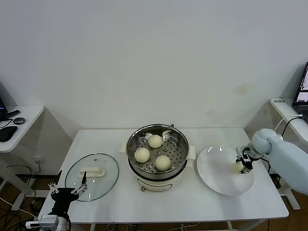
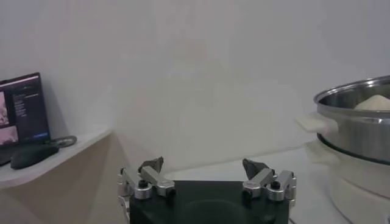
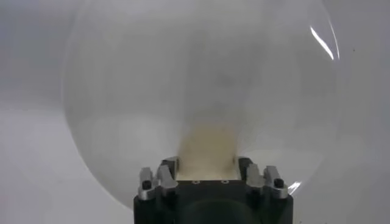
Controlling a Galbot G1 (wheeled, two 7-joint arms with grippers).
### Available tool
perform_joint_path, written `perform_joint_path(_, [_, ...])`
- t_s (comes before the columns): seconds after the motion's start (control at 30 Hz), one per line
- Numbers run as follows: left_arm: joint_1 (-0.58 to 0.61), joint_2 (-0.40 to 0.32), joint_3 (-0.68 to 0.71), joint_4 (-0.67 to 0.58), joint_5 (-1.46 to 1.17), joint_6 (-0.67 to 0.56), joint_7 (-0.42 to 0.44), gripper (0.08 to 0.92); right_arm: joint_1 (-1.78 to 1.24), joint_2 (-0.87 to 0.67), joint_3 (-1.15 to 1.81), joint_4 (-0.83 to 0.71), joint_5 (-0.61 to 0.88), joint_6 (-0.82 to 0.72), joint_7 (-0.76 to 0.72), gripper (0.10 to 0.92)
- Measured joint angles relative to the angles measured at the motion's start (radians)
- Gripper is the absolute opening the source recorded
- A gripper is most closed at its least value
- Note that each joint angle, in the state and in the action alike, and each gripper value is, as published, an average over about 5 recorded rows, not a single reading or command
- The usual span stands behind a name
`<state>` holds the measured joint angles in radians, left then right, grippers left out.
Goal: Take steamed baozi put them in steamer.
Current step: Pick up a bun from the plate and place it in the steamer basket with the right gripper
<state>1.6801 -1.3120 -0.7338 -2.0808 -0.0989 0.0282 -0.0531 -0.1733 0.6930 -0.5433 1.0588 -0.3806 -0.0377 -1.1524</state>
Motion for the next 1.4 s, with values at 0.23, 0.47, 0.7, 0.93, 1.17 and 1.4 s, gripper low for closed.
perform_joint_path(0.23, [-0.001,0.003,0.000,-0.005,-0.001,-0.001,0.000,0.823,0.035,-0.033,-0.027,0.044,0.038,-0.021,-0.003,0.442])
perform_joint_path(0.47, [-0.012,0.011,0.005,-0.013,-0.005,0.001,0.000,0.823,0.175,-0.085,-0.133,0.146,0.157,-0.075,0.004,0.457])
perform_joint_path(0.7, [-0.025,0.017,0.009,-0.012,-0.013,0.004,0.000,0.823,0.463,-0.078,-0.349,0.297,0.363,-0.164,0.042,0.461])
perform_joint_path(0.93, [-0.032,0.021,0.008,-0.021,-0.016,0.009,0.000,0.823,0.703,0.002,-0.545,0.438,0.580,-0.283,0.108,0.467])
perform_joint_path(1.17, [-0.026,0.010,-0.005,-0.027,-0.019,0.010,0.000,0.823,0.788,0.116,-0.662,0.491,0.710,-0.407,0.187,0.467])
perform_joint_path(1.4, [-0.020,0.003,-0.021,-0.030,-0.027,0.009,-0.001,0.823,0.777,0.207,-0.712,0.477,0.734,-0.468,0.232,0.467])
